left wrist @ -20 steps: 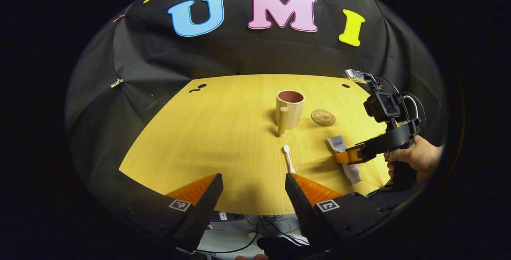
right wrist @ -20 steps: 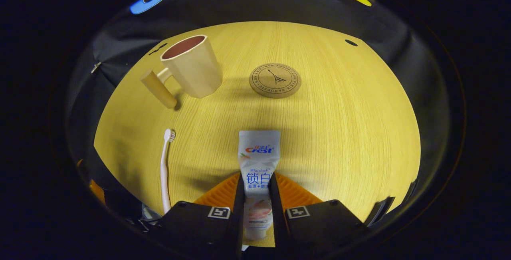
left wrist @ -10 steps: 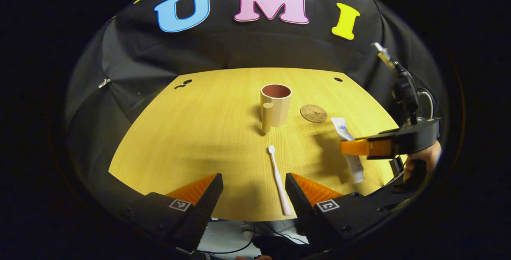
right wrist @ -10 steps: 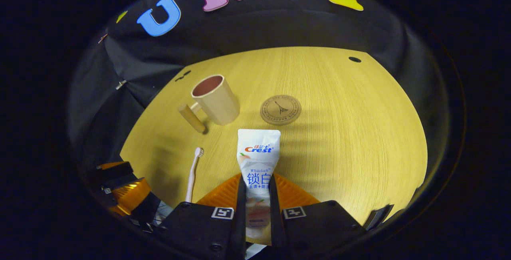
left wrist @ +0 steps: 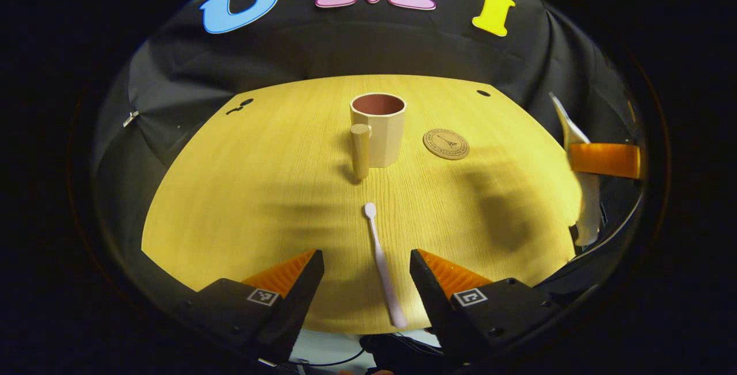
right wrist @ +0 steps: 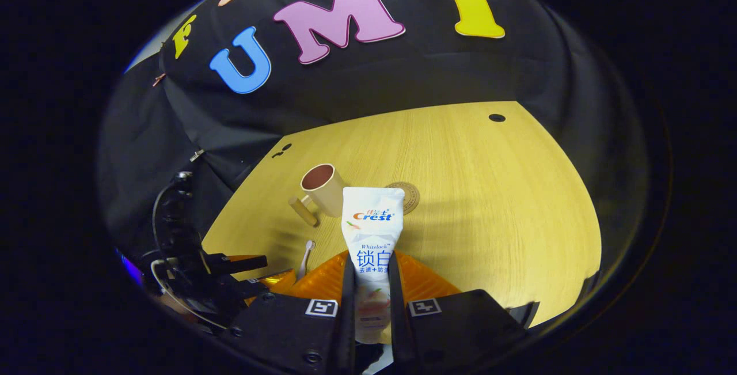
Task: Put the toothbrush and toothpaste on the desktop into the cup, then pick up the cup and place it on the coaster on the desktop.
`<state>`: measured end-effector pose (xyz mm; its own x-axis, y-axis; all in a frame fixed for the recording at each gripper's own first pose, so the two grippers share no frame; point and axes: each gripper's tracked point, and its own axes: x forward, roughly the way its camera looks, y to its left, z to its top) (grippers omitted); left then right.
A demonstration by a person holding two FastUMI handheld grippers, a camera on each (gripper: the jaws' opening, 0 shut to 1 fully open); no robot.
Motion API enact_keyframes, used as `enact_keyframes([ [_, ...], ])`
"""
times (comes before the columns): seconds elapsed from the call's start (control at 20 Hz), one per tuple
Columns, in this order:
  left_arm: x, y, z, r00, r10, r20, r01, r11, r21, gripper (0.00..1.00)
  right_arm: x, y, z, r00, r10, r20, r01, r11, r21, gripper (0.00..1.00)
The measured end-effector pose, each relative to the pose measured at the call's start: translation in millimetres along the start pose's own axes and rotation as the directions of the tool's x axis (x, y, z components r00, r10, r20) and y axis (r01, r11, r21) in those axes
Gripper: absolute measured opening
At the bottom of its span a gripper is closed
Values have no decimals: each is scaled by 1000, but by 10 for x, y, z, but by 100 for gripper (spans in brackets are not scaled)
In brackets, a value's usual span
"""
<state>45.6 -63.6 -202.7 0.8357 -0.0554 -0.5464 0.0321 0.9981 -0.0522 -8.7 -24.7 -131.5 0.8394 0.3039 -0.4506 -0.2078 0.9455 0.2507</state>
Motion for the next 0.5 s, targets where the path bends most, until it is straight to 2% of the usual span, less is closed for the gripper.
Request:
enact_keyframes([
  [0.25,291,-9,-99,997,11,-83,-15,999,-48,91,-62,-102,103,1000,4,14,-4,1000,-27,29],
  [0.5,456,-10,-157,989,45,-139,-51,998,-42,84,-73,-220,130,1000,5,2,-5,1000,-24,30],
])
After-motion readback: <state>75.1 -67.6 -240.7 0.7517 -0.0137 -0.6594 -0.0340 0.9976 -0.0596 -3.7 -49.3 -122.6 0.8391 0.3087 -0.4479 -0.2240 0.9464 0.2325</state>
